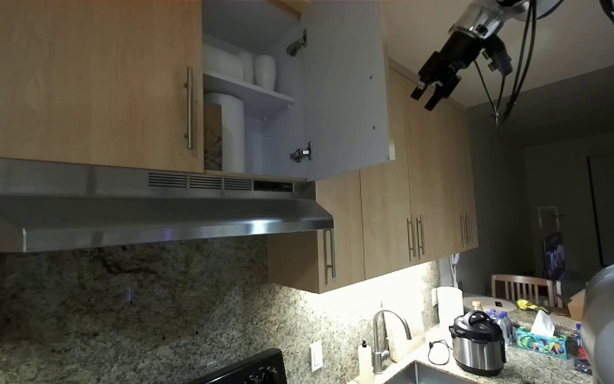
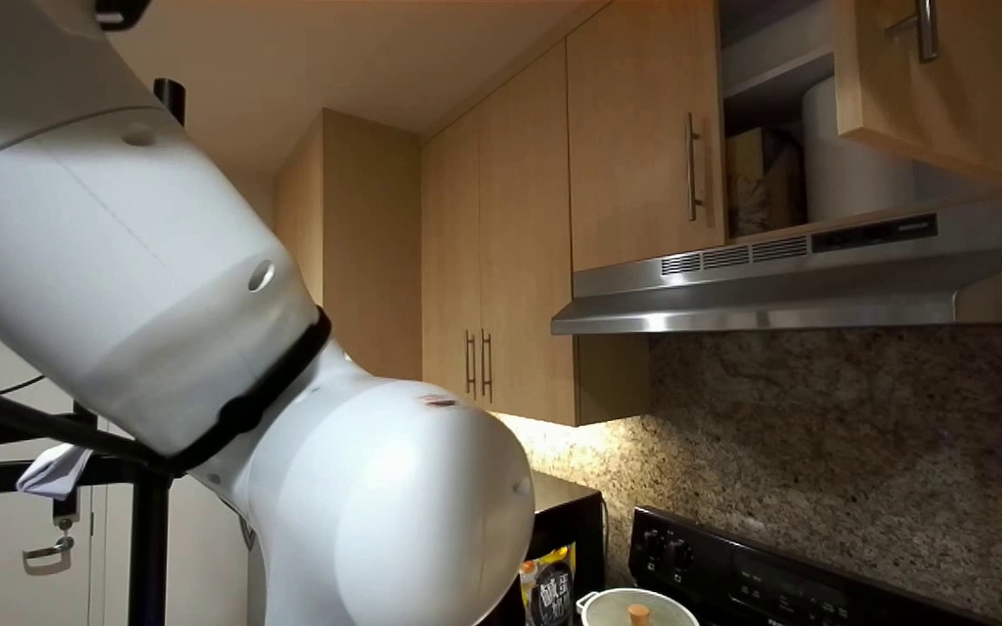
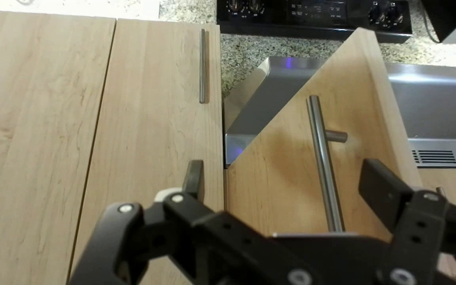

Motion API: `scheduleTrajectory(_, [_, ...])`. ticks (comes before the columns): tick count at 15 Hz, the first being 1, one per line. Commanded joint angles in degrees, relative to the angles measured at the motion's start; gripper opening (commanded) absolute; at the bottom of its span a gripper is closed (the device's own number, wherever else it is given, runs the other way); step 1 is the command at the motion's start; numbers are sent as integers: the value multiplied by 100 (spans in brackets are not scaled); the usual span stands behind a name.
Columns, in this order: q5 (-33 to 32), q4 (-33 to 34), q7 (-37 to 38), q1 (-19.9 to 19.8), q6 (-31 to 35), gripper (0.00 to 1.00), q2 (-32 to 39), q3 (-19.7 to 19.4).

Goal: Open the right door of the cabinet

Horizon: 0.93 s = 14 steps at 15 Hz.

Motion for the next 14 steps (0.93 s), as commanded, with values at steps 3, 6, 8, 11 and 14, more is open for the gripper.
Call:
scheduleTrajectory(3, [-11, 394, -472, 48, -591, 100, -174, -53])
scheduleTrajectory(6, [-84, 604, -538, 62, -928, 100, -192, 102])
scheduleTrajectory(8, [-207, 731, -608, 21, -1183, 100, -178, 300])
scheduleTrajectory(11, [-432, 939, -586, -17, -1453, 100, -130, 704])
scheduleTrajectory(14, [-739, 1116, -596, 22, -1597, 100, -72, 1106])
